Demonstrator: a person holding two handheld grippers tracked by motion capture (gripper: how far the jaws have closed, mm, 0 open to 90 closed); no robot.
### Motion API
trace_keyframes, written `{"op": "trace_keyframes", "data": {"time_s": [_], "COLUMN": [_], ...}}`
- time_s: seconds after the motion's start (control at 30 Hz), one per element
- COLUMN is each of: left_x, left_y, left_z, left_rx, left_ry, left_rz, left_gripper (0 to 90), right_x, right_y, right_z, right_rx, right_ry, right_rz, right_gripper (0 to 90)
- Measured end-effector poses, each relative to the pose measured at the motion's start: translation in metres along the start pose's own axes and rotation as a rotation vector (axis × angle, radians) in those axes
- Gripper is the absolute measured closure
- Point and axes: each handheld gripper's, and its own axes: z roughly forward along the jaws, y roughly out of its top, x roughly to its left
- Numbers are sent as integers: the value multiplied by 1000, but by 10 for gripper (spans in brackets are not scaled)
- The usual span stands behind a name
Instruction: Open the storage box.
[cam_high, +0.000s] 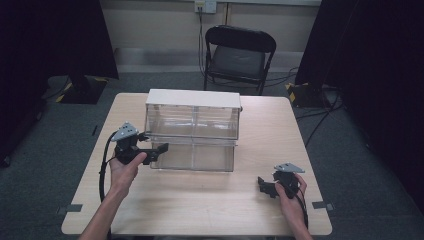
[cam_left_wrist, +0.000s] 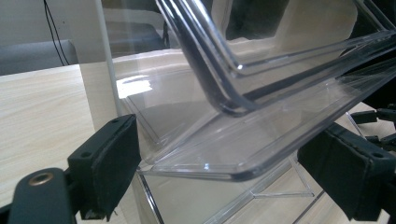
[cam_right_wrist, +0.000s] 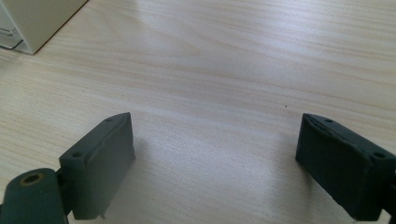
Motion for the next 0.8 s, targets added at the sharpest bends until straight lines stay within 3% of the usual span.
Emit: {"op": "trace_keyframes", "data": {"time_s": [0.8], "left_x": [-1], "left_y": [0], "left_z": [0], "left_rx": [2], "left_ry": [8], "left_rz": [5], "left_gripper": [131], "right_x": [0], "right_y": [0], "right_z": [0], "right_rx": [0], "right_ry": [0], "right_rz": [0], "right_gripper": [108]}}
